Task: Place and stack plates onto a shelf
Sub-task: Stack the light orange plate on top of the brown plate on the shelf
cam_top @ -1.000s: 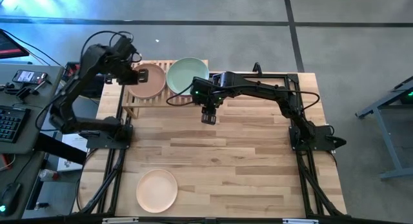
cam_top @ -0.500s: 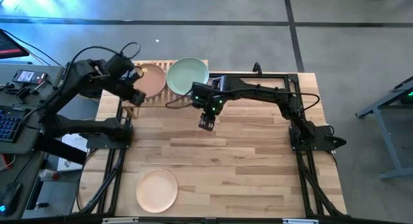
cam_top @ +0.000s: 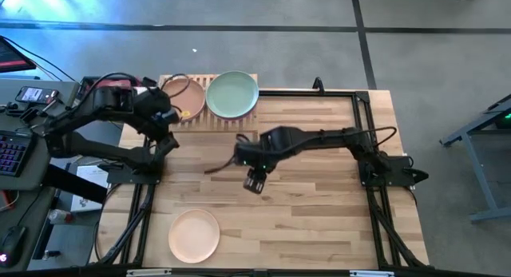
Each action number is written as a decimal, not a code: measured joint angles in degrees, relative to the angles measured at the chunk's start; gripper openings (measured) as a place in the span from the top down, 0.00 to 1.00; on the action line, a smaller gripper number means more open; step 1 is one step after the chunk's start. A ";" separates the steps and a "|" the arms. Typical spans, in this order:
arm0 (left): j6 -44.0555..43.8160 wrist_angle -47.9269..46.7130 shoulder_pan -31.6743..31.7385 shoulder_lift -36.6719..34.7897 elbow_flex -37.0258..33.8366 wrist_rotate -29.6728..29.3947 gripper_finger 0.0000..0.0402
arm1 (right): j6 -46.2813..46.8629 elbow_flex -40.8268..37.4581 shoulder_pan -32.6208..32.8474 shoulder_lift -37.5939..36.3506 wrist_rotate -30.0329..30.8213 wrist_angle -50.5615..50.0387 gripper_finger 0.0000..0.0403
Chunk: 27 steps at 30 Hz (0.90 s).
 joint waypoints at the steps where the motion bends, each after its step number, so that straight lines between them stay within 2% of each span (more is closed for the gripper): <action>1: -0.41 0.00 -1.34 0.00 0.00 -0.03 0.87 | 1.51 0.00 0.86 0.00 0.23 0.00 0.67; 7: -2.16 0.05 -8.98 0.02 0.00 -0.46 0.87 | 10.65 0.00 5.79 0.00 2.26 0.02 0.67; 14: -5.33 0.99 -18.00 0.83 -0.89 -5.02 0.87 | 20.76 0.00 9.83 0.00 5.56 0.71 0.67; 21: -10.80 3.03 -26.28 0.90 -7.99 -4.91 0.87 | 27.74 0.00 12.03 0.00 8.14 1.16 0.67; 27: -13.07 6.11 -30.70 0.92 -15.75 -3.41 0.87 | 29.97 0.00 13.29 0.00 11.17 1.16 0.67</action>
